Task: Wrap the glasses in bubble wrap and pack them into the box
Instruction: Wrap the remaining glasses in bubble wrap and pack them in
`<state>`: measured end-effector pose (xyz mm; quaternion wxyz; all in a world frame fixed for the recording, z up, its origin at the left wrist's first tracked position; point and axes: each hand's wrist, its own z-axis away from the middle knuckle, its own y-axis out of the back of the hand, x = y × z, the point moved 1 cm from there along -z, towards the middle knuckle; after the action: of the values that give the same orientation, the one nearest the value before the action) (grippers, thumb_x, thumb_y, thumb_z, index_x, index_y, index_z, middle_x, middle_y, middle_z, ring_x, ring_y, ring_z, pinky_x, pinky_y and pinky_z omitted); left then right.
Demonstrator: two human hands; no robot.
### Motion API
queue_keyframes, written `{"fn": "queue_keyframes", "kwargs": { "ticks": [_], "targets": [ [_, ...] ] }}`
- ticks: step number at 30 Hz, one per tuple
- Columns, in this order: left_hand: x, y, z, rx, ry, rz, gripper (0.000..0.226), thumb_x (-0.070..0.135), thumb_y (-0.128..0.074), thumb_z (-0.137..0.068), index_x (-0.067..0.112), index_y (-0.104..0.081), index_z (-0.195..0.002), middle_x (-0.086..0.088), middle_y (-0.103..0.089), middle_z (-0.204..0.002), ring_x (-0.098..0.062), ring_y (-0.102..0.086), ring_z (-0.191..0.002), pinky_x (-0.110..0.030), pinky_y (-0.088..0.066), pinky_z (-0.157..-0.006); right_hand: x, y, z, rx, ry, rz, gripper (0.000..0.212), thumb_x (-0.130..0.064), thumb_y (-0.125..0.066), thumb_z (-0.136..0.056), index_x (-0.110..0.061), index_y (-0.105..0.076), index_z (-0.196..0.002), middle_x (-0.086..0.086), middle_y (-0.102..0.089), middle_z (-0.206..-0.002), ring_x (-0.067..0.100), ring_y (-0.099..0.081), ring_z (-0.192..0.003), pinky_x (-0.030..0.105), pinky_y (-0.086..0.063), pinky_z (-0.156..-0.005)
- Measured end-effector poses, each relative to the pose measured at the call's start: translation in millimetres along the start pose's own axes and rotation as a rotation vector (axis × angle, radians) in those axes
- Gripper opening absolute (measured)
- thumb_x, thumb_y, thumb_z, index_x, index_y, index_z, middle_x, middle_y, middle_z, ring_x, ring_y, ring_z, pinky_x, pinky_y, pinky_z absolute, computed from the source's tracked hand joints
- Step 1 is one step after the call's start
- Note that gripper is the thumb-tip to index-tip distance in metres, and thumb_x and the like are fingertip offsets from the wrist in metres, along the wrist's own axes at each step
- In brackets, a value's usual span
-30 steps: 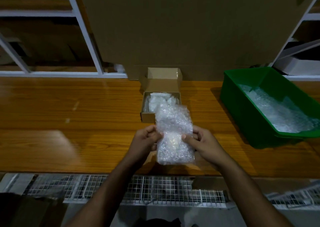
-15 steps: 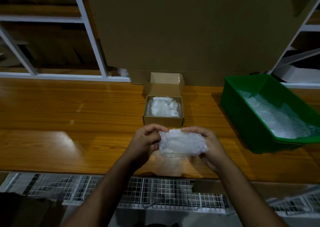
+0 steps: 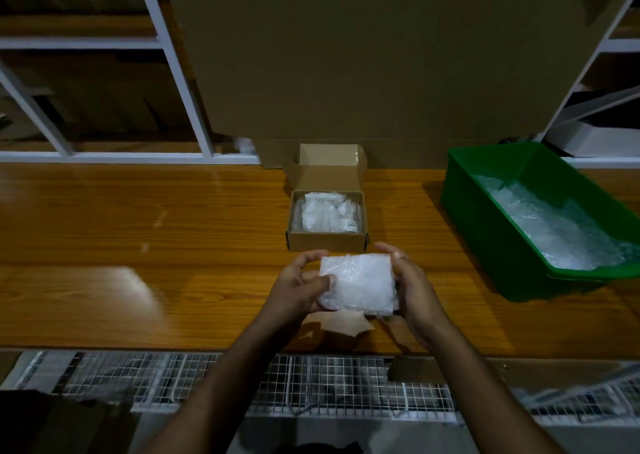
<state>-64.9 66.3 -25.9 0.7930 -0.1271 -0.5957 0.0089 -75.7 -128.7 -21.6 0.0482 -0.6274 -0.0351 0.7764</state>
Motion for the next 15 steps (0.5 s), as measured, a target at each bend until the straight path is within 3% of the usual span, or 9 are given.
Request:
{"fn": "queue_keyframes", "kwargs": {
  "ticks": [2,3,6,8,11,15],
  "targets": [
    [-2.1,-1.0,-0.8,0.011,-0.045,-0.063,0.042,0.0,-0.062,-0.095,0.017,-0.05,-0.131,-0.018,-0.073,-0.1,-0.027,-0.072,-0.083,-0.037,-0.058,-0.063,-2.0,2.6,5.4,-0.147,-0.188,-0.033,0.053,-0.059,-0.03,-0.101,-0.024,-0.06,-0.126,0.017,-0.071,-0.115,0.039,-0.071,-0.096,0.043,-0.06,-0.064],
    [-3.9,-0.9,-2.2,0.011,-0.062,-0.09,0.043,0.001,-0.063,-0.095,0.017,-0.05,-0.133,-0.019,-0.072,-0.098,-0.026,-0.071,-0.081,-0.037,-0.057,-0.062,-2.7,3.0,6.4,-0.218,-0.222,-0.023,0.055,-0.06,-0.034,-0.099,-0.021,-0.06,-0.126,0.019,-0.073,-0.111,0.04,-0.071,-0.091,0.04,-0.059,-0.061],
    [-3.4,1.3,-4.0,-0.019,-0.078,-0.102,0.043,0.002,-0.064,-0.094,0.017,-0.052,-0.132,-0.021,-0.072,-0.105,-0.031,-0.071,-0.087,-0.041,-0.058,-0.068,-5.2,4.2,5.2,-0.261,-0.183,0.045,0.036,-0.028,-0.059,-0.098,-0.01,-0.057,-0.128,0.018,-0.075,-0.099,0.033,-0.07,-0.073,0.032,-0.056,-0.054],
    [-0.5,2.9,-4.4,-0.075,-0.085,-0.069,0.04,0.0,-0.065,-0.092,0.013,-0.057,-0.129,-0.023,-0.072,-0.106,-0.032,-0.071,-0.088,-0.04,-0.059,-0.069,-6.0,6.8,2.5,-0.248,-0.138,0.06,0.03,-0.01,-0.061,-0.096,-0.005,-0.057,-0.126,0.016,-0.075,-0.09,0.029,-0.069,-0.067,0.029,-0.055,-0.053],
    [2.9,6.8,-3.7,-0.118,-0.086,-0.002,0.036,-0.005,-0.066,-0.087,0.006,-0.064,-0.121,-0.017,-0.073,-0.103,-0.027,-0.07,-0.086,-0.033,-0.058,-0.066,-6.3,10.8,-1.4,-0.266,-0.118,-0.022,0.024,0.0,-0.06,-0.094,-0.005,-0.064,-0.117,0.015,-0.072,-0.084,0.024,-0.066,-0.062,0.026,-0.053,-0.051],
    [8.4,12.5,-1.3,-0.137,-0.102,0.013,0.019,-0.004,-0.068,-0.076,0.002,-0.073,-0.094,-0.008,-0.074,-0.104,-0.022,-0.071,-0.089,-0.027,-0.058,-0.069,-5.0,8.3,-8.7,-0.275,-0.155,-0.161,0.021,0.008,-0.06,-0.086,-0.004,-0.074,-0.094,0.016,-0.072,-0.085,0.017,-0.062,-0.052,0.02,-0.051,-0.045]
  ]
}}
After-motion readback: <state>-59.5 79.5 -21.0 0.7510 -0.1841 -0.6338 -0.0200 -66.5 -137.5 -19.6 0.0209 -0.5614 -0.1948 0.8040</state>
